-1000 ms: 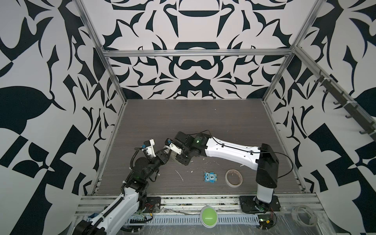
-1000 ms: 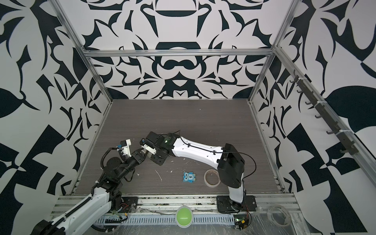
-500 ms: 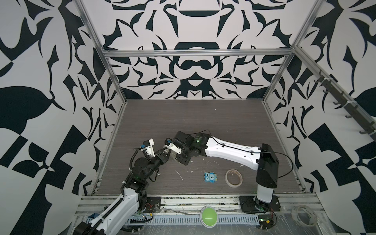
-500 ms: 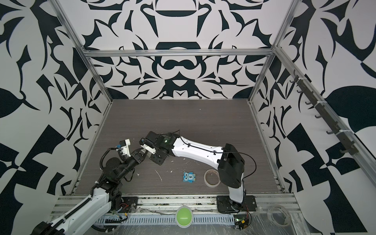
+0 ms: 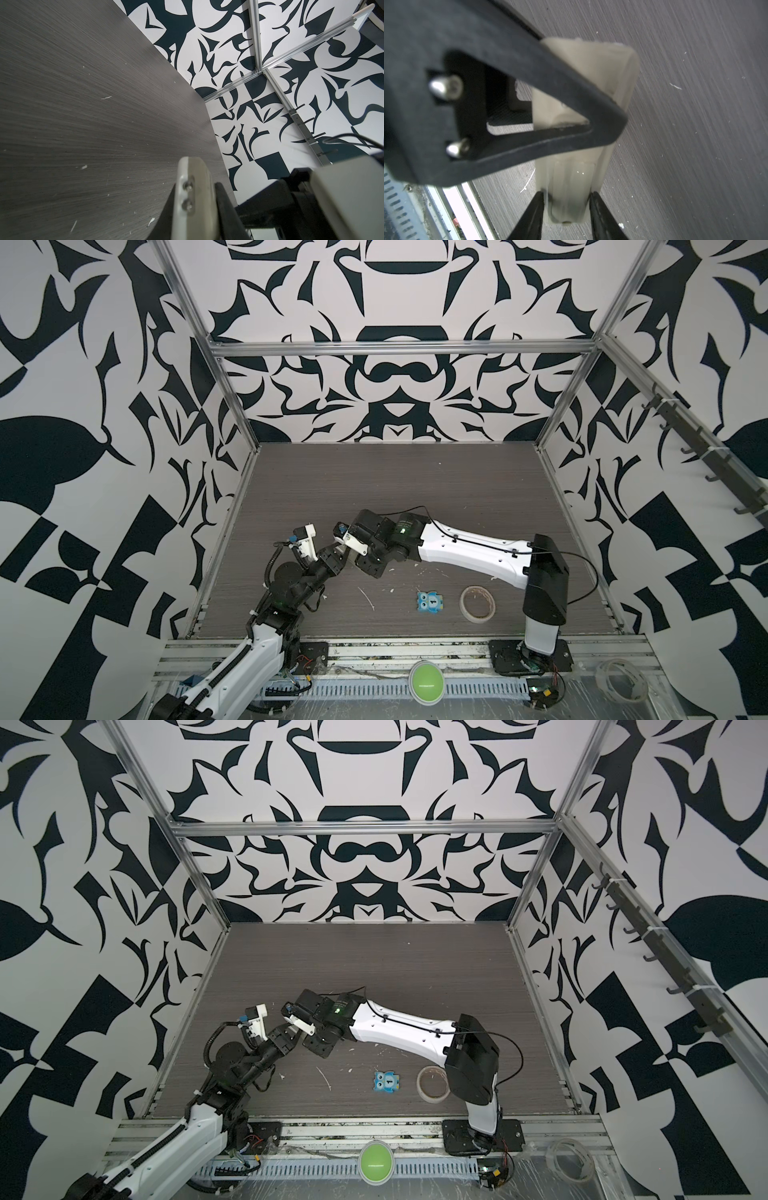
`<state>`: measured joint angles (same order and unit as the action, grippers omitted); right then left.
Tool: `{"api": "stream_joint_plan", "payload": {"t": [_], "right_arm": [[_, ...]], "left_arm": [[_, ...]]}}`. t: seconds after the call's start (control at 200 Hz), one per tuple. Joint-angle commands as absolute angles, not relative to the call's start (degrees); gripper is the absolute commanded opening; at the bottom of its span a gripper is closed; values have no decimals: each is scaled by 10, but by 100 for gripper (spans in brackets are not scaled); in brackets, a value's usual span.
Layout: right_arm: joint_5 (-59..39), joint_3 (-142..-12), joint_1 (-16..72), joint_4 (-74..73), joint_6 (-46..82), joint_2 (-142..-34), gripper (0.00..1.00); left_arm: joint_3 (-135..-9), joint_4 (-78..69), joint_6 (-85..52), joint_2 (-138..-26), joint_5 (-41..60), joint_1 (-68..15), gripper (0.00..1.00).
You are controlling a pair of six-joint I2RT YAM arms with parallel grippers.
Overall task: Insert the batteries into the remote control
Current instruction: 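Slide the cover along the remote to close the compartment with the right gripper, then open the right gripper and release the cover, then press the closed cover down with the right gripper finger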
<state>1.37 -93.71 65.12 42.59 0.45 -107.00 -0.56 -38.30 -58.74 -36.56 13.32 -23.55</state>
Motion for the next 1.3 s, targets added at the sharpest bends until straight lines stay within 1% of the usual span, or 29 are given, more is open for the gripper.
{"api": "stream_joint_plan", "payload": {"t": [0.0, 0.195, 0.305, 0.44, 0.785, 0.915, 1.295], "right_arm": [[13, -957, 657, 402, 5, -1059, 43], [17, -958, 660, 402, 4, -1047, 50], [18, -960, 661, 402, 6, -1036, 57], [17, -957, 661, 405, 10, -1015, 60], [6, -899, 647, 403, 25, -940, 60], [-11, -875, 625, 397, 33, -933, 59], [-34, -856, 616, 389, 35, -937, 58]], "left_arm": [[22, -408, -595, -353, 145, -238, 0], [22, -404, -595, -350, 145, -239, 0], [22, -403, -595, -351, 146, -239, 0], [22, -404, -595, -350, 150, -238, 0], [21, -410, -594, -349, 170, -239, 0], [17, -412, -595, -351, 184, -238, 0], [16, -415, -600, -346, 206, -238, 0]]}}
